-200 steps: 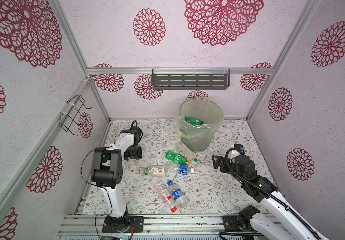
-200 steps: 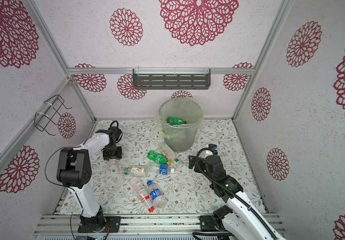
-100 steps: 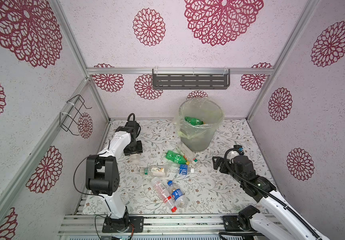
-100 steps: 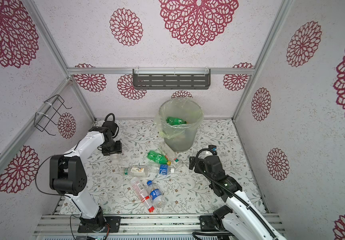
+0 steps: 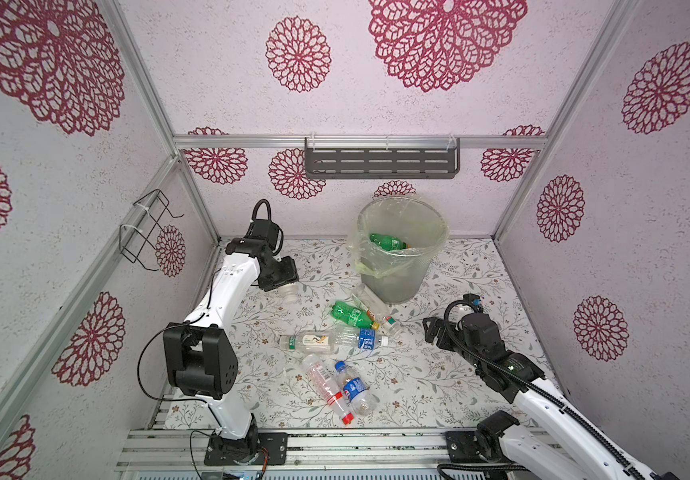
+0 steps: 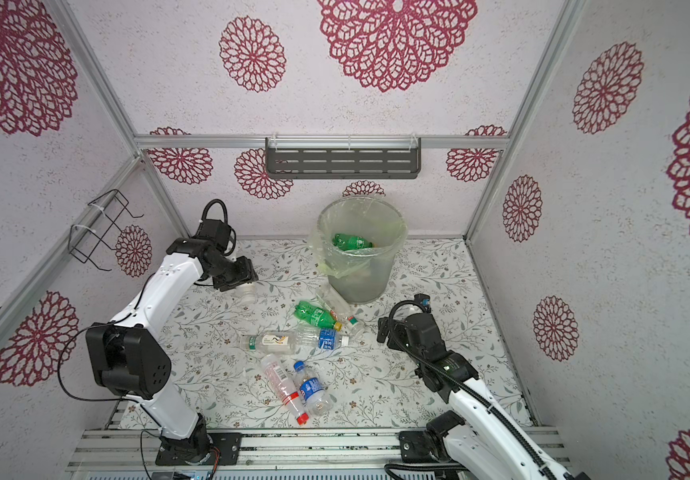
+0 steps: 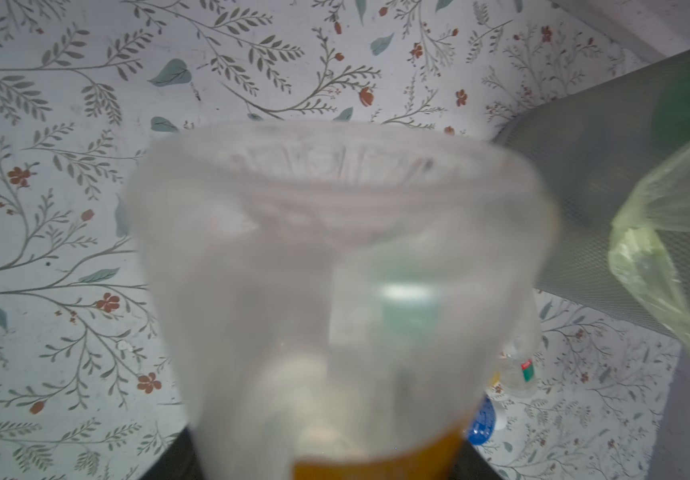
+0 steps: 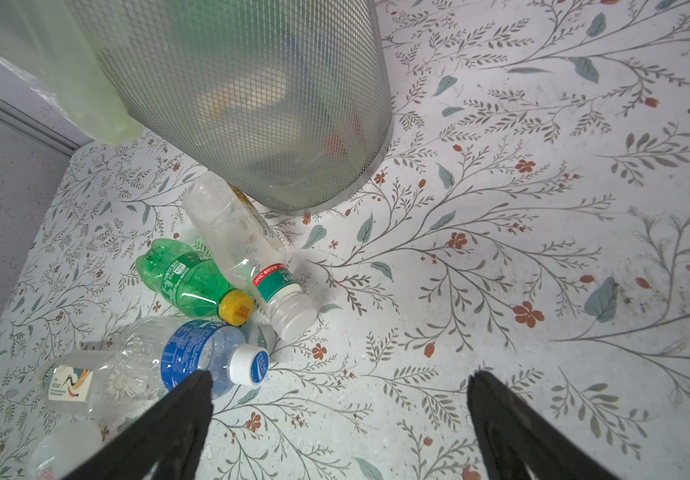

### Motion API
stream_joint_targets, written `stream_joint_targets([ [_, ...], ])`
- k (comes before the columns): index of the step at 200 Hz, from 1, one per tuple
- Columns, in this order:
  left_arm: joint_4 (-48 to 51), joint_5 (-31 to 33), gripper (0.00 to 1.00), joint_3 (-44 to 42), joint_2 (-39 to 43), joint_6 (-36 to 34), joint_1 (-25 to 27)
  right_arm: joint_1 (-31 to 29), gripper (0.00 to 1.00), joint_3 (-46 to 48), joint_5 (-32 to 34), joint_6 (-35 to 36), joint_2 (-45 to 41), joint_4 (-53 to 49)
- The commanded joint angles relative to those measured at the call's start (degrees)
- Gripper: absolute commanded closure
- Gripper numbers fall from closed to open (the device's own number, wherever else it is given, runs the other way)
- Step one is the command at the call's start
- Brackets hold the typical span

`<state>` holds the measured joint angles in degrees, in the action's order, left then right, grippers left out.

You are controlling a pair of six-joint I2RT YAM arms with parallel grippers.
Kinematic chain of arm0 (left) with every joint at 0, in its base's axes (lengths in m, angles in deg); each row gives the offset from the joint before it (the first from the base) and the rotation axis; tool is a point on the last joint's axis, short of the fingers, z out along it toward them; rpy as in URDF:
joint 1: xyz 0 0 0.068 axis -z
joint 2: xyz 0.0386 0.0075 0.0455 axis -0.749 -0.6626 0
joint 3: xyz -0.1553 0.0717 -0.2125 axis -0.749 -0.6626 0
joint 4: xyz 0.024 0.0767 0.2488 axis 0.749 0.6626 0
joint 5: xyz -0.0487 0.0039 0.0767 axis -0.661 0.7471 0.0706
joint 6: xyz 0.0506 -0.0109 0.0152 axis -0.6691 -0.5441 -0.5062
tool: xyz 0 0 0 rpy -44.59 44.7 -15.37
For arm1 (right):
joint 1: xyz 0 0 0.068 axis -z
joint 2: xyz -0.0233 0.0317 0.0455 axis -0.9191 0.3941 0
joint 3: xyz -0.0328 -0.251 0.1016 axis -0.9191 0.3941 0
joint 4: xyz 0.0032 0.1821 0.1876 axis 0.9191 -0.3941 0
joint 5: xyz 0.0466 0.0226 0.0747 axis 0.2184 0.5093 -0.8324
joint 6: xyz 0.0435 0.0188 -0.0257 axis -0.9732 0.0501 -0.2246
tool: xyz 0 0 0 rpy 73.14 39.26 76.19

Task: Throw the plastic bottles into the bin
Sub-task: 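Lift the clear orange-labelled bottle with the left gripper toward the bin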

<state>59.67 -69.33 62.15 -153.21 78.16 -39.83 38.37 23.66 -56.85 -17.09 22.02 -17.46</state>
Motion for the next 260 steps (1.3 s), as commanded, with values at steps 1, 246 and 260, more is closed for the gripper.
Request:
stream_joint_targets([
  [1, -0.87, -4.62, 0.54, 2.98, 2.38, 2.0, 0.69, 0.21, 0.01, -0.82, 1.03, -1.07, -0.09, 1.18],
  [246, -10.18, -13.32, 0.54, 11.48, 10.28, 11.41, 4.12, 0.2, 0.01, -0.3, 0.87, -1.22, -0.76, 0.84],
  [260, -11.96, -13.29, 0.54, 9.01, 11.78, 12.36, 4.15, 0.17, 0.01, -0.04, 0.88, -1.38, -1.03, 0.8],
])
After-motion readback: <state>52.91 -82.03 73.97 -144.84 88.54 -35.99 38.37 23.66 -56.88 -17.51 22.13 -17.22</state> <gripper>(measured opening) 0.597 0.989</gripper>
